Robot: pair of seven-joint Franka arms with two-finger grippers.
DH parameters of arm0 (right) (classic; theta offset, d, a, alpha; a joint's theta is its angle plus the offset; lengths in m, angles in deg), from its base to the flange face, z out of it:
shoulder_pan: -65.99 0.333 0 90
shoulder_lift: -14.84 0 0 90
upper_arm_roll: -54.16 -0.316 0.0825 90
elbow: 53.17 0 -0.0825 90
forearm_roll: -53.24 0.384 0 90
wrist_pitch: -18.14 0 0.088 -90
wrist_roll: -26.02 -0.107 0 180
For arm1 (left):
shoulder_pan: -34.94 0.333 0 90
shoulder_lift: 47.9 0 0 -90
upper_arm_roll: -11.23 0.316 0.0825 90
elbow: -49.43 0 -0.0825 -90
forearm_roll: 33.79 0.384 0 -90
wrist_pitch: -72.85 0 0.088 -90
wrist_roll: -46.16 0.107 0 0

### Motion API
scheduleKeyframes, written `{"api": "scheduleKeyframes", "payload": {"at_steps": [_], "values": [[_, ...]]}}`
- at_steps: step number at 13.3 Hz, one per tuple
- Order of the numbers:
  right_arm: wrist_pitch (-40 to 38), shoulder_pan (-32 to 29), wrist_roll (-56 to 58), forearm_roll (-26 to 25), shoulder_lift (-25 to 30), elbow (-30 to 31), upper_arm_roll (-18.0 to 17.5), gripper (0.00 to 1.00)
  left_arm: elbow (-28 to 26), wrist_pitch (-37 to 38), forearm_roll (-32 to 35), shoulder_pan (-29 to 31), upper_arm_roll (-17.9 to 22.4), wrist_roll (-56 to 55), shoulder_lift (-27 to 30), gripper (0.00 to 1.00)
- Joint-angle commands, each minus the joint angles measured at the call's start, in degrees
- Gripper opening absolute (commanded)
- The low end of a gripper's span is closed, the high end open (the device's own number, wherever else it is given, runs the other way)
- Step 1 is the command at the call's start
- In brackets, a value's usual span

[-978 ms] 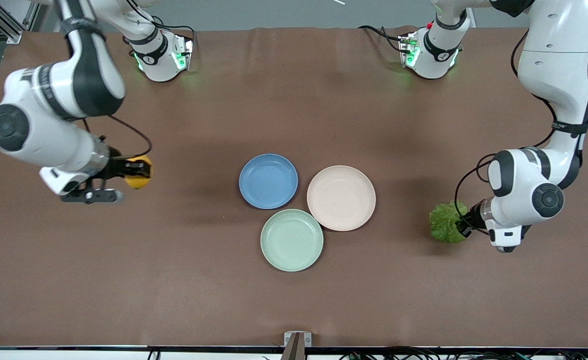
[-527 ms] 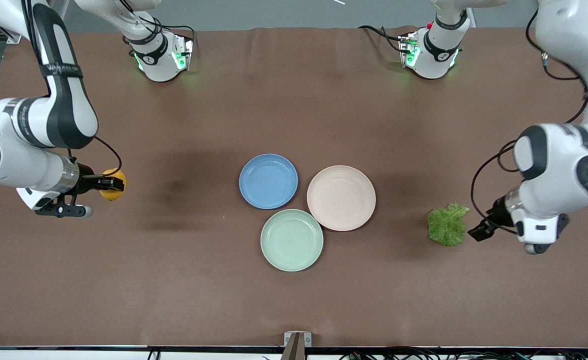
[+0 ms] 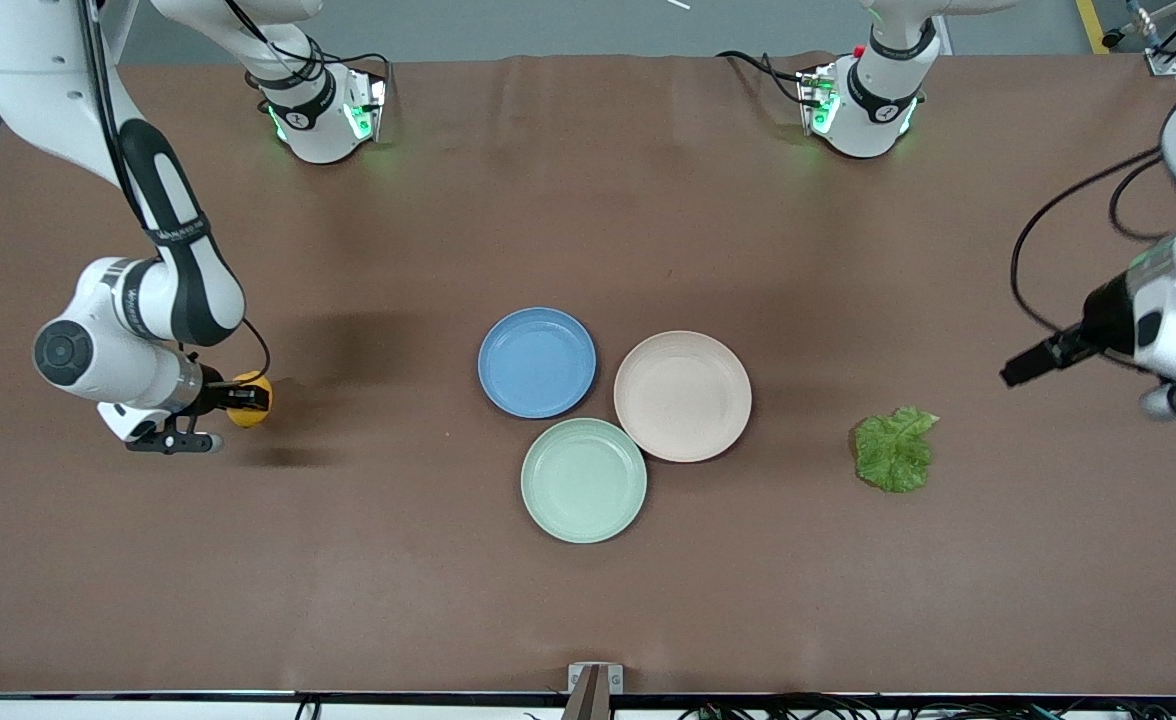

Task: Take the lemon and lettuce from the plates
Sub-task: 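Lift the lemon off the blue plate with the right gripper, then lower the lemon onto the bare table and open the right gripper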

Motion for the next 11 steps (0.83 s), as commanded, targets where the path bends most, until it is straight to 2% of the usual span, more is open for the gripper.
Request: {"api": "scheduleKeyframes", "payload": {"at_steps": [1, 2, 3, 4, 8, 11], "values": [[1.0, -1.7, 1.0, -0.5, -0.1, 0.4, -1.2, 0.31, -0.5, 6.7, 0.1, -0.1, -0.1, 5.1, 5.1, 1.0], [0.8, -1.7, 1.0, -0.5, 0.0, 0.4, -1.2, 0.48, -0.9, 7.5, 0.1, -0.1, 0.0, 6.2, 7.3, 1.0], [0.2, -1.7, 1.0, -0.5, 0.3, 0.3, -1.2, 0.92, -1.4, 7.9, 0.3, -0.1, 0.0, 7.5, 8.8, 1.0], [-1.5, -1.7, 1.0, -0.5, 1.3, 0.3, -1.2, 1.0, -2.3, 8.6, 1.7, -0.2, -0.1, 8.1, 10.4, 1.0], [-19.3, -1.7, 0.4, -0.5, 14.2, -3.0, -1.2, 1.0, -3.6, 9.9, 4.1, 0.0, -1.9, 8.3, 12.9, 1.0], [-34.1, -1.7, 0.4, -0.8, 23.7, -8.8, -1.0, 1.0, -2.7, 11.2, 4.2, 0.3, -2.8, 9.0, 13.0, 1.0]]}}
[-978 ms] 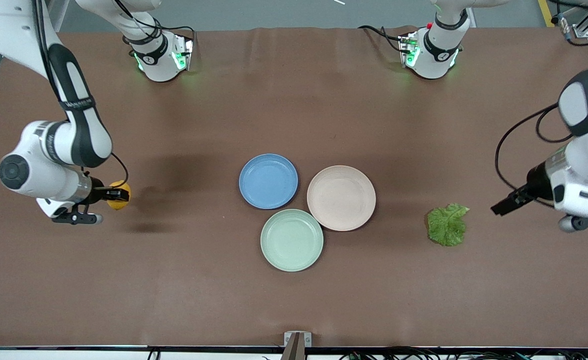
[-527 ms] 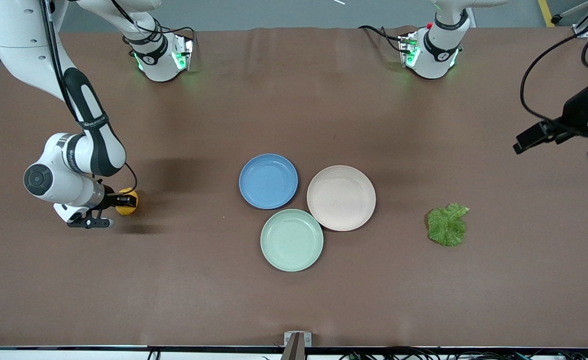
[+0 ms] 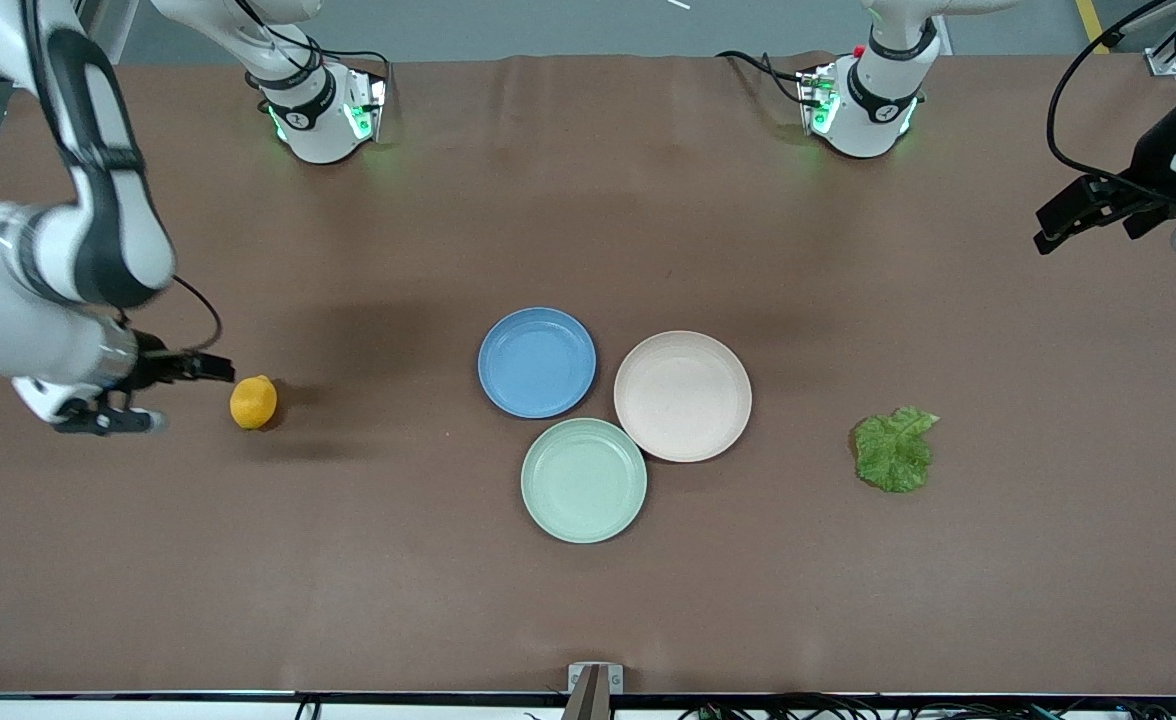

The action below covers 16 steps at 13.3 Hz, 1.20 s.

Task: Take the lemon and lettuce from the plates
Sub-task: 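Lower the lemon onto the bare table and open the right gripper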

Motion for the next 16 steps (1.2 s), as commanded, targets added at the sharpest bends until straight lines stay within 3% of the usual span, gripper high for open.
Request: {"api": "scheduleKeyframes", "payload": {"at_steps": [1, 5, 9, 16], "values": [[-10.8, -1.3, 0.2, -1.2, 8.4, -3.6, -0.9, 1.0, -0.2, 1.3, 1.3, 0.3, -0.8, 1.9, 0.9, 1.0], [-23.5, -1.7, -0.1, -2.9, 8.8, -16.5, -0.5, 1.0, 0.6, 2.1, 1.3, 0.3, -0.8, 3.9, 0.3, 1.0], [-25.4, -4.0, 0.5, -3.1, 8.4, -25.8, -0.6, 1.0, 0.9, 2.9, 1.3, 0.5, -0.3, 5.0, 0.4, 1.0], [-25.1, -4.2, 0.6, -3.0, 8.4, -26.5, -0.8, 1.0, 1.1, 3.0, 1.3, 0.6, -0.3, 4.9, 0.3, 1.0]]}}
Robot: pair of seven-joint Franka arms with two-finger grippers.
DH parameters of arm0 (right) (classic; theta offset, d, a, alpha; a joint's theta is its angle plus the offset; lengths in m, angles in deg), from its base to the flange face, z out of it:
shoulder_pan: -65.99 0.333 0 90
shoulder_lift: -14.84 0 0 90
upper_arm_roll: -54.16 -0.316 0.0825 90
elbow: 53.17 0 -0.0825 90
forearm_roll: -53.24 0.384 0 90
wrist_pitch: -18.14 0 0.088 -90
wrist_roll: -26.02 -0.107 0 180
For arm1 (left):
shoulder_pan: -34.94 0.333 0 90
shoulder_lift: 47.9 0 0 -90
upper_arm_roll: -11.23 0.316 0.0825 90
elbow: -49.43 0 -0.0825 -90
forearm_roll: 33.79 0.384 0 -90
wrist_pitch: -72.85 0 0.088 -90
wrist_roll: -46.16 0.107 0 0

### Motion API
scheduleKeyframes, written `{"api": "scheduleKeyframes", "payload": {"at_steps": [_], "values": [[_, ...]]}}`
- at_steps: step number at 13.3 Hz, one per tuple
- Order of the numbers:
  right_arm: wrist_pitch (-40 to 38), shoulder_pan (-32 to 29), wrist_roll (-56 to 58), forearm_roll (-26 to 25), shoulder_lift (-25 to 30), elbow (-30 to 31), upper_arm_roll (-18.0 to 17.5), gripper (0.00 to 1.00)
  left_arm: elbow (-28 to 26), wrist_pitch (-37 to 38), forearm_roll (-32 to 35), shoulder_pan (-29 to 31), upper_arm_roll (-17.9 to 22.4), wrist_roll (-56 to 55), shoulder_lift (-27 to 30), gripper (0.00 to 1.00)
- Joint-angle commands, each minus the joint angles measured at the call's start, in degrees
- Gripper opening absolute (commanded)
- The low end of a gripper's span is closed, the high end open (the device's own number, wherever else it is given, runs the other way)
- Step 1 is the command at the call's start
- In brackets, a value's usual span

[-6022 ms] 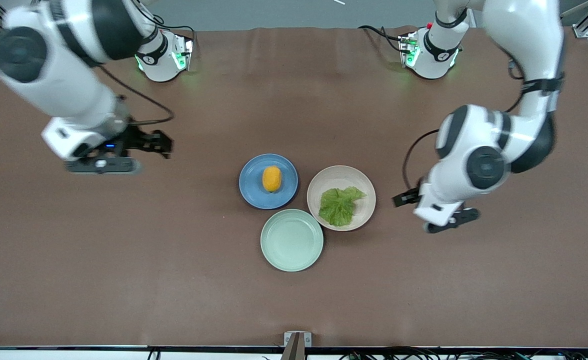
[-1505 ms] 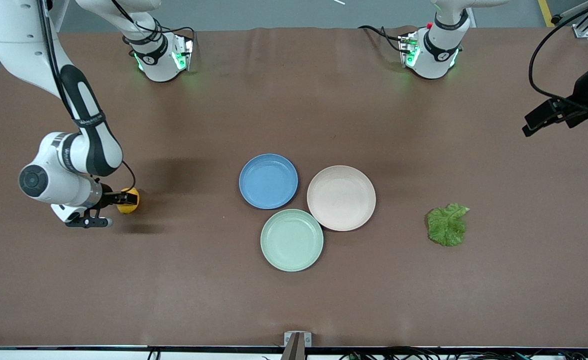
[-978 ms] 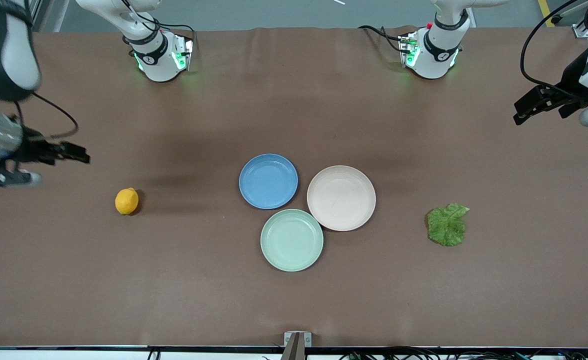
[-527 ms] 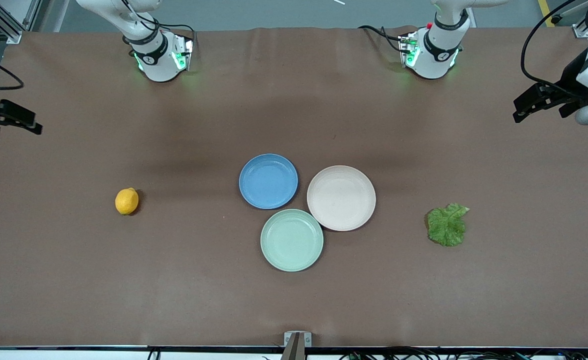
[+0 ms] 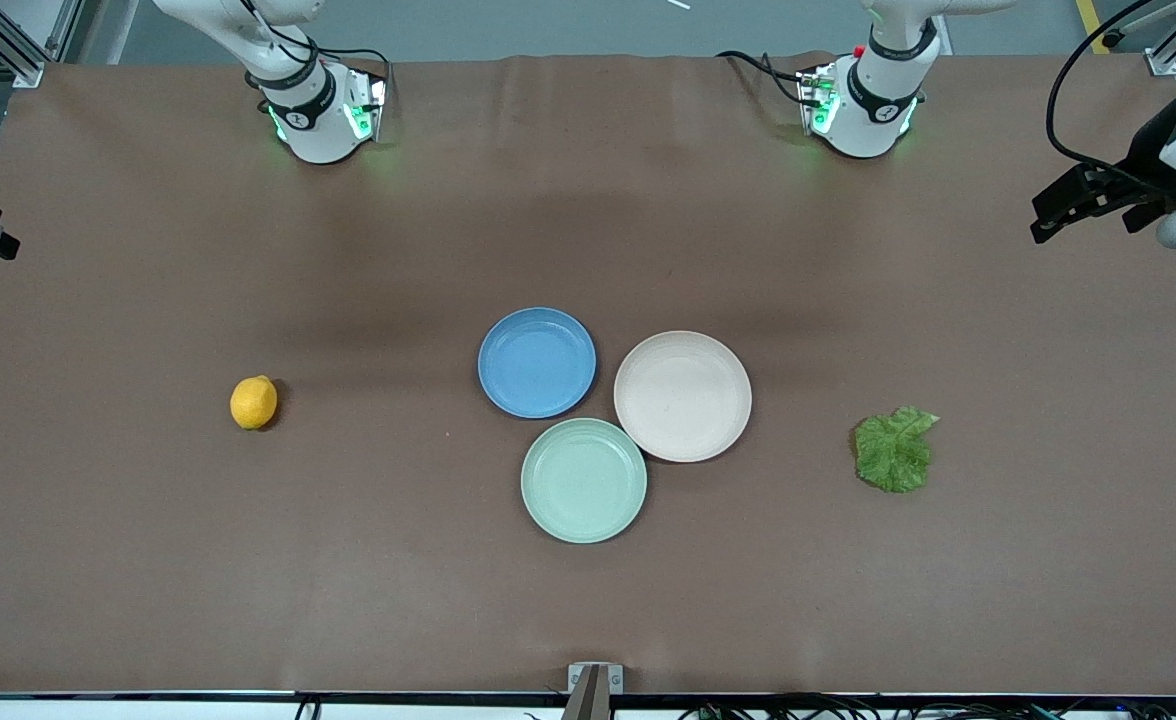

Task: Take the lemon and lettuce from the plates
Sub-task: 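Lower the lemon onto the bare table and open the right gripper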

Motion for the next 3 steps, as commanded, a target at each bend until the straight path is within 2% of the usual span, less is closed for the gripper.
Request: {"api": "scheduleKeyframes", "payload": {"at_steps": [1, 3], "values": [[-0.6, -0.8, 0.6, -0.4, -0.9, -1.5, -0.9, 1.0, 0.7, 1.1, 1.3, 0.2, -0.1, 1.3, 0.3, 1.0], [-0.5, -0.8, 0.6, -0.4, -0.9, -1.5, -0.9, 1.0, 0.7, 1.2, 1.3, 0.2, -0.1, 1.4, 0.3, 1.0]]}}
